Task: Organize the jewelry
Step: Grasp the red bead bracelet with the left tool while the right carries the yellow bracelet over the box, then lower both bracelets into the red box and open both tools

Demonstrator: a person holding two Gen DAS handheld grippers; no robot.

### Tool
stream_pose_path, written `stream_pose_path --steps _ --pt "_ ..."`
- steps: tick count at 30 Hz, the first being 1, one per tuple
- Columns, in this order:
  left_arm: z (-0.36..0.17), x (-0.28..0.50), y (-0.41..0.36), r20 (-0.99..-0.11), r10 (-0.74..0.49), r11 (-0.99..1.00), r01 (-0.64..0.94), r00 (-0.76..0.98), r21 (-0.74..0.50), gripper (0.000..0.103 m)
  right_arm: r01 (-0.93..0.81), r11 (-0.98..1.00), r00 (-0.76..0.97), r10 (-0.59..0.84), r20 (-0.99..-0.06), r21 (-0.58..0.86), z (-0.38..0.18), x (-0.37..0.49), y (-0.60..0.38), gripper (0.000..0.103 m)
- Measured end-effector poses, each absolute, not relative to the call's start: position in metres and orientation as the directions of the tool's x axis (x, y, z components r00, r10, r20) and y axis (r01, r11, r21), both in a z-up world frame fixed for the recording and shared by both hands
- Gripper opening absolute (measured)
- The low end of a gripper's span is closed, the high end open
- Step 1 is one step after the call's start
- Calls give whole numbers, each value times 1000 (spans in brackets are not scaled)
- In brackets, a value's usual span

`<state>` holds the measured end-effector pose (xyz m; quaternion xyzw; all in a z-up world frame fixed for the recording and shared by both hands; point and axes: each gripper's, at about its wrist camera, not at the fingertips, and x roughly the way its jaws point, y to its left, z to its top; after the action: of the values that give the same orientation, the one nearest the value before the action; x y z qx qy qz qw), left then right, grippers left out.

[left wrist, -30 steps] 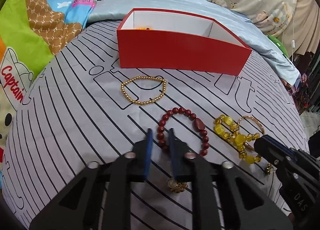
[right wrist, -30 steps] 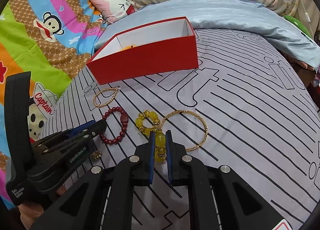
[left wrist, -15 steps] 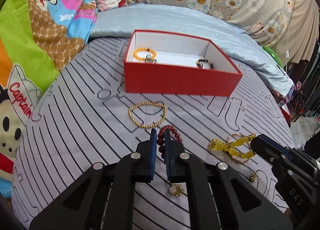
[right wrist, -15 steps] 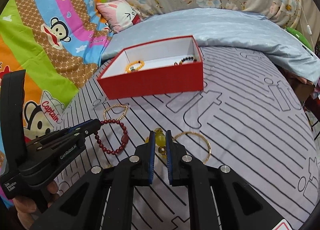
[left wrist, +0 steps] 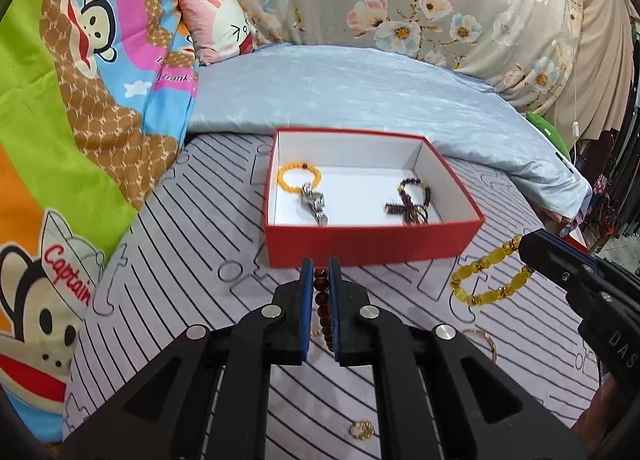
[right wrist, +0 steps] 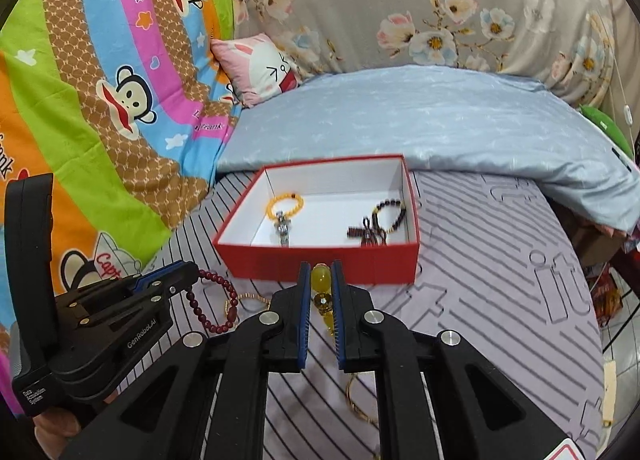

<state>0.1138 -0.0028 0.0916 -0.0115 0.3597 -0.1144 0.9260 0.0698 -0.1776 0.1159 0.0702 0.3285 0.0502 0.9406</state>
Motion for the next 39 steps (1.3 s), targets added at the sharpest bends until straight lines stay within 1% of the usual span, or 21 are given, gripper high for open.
stream_pose_path --steps 8,17,26,39 --pt "119 144 -8 -615 -202 977 199 762 -75 7 -65 985 803 146 -578 159 139 107 -176 10" --pt "133 184 -13 -593 -196 979 194 781 -69 8 -64 982 807 155 -570 176 151 154 -179 10" --pt "124 219 -23 -603 -197 979 192 773 -73 8 -53 986 794 139 -592 159 133 196 -182 10" --pt "85 257 -33 -655 -164 984 172 738 -53 8 -36 987 753 129 -645 155 93 242 -183 10"
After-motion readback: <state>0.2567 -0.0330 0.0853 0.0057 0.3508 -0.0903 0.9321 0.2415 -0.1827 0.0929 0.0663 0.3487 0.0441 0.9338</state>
